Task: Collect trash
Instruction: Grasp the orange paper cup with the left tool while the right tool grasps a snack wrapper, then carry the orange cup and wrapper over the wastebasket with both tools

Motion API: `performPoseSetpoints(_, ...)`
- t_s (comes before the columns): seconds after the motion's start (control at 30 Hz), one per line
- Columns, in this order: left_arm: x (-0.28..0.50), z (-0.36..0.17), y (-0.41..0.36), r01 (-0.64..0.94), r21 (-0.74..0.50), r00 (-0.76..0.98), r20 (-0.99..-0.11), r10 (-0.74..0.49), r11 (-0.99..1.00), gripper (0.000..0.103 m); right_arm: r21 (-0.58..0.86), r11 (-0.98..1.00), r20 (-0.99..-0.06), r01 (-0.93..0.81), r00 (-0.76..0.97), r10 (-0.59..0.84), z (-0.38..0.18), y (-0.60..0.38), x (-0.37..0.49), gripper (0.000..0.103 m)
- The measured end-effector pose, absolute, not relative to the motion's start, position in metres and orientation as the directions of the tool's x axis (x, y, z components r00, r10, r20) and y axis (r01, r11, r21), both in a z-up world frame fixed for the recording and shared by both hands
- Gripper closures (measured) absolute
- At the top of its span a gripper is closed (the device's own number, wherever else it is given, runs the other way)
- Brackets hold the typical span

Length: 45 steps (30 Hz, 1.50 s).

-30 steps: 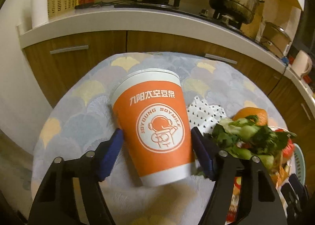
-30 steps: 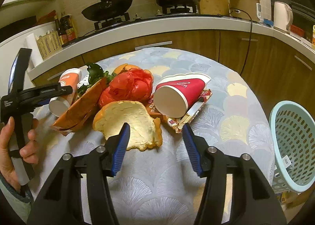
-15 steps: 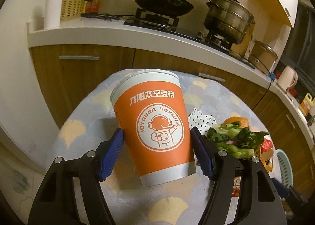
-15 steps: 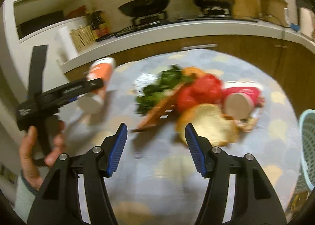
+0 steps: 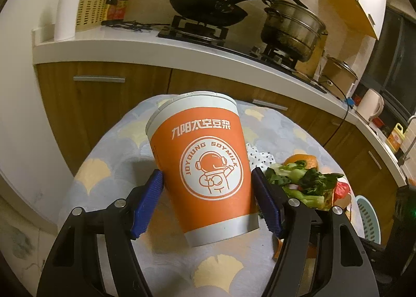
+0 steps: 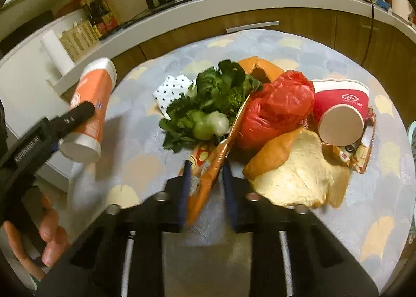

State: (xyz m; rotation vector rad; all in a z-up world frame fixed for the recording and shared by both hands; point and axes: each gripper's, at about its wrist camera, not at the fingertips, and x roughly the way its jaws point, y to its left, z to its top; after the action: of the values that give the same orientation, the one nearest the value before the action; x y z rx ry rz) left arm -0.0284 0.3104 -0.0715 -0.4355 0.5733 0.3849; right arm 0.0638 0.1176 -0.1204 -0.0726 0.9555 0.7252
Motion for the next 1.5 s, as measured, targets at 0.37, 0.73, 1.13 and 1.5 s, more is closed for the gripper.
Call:
performPoseSetpoints(0.37, -0.025, -0.054, 0.289, -0.398, -0.297, 0.813, -0.553, 0.184, 0.868, 0.036, 0.197, 0.758, -0.698, -0.622, 0.455, 0.554, -0.079, 0.078, 0.037, 0.099)
performPoseSetpoints(0.73, -0.010, -0.027, 0.235, -0.267, -0.288, 0.857, -0.507, 0.091, 0.920, 0.036, 0.205, 0.819, -0.592, -0.536, 0.598, 0.540, -0.037, 0.015, 0.049, 0.099)
performPoseSetpoints(1.13, 0.042, -0.014, 0.118, -0.048, -0.214, 0.853, -0.517, -0.071, 0.976, 0.036, 0.236, 0.926, -0.555, -0.293, 0.742, 0.376, -0.031, -0.115, 0.088, 0.099)
performPoseSetpoints(1.5, 0.107, -0.035, 0.003, 0.156, -0.216, 0.762, -0.595, -0.257, 0.964, 0.035, 0.275, 0.961, -0.628, -0.039, 0.750, 0.210, -0.068, -0.237, 0.115, 0.099)
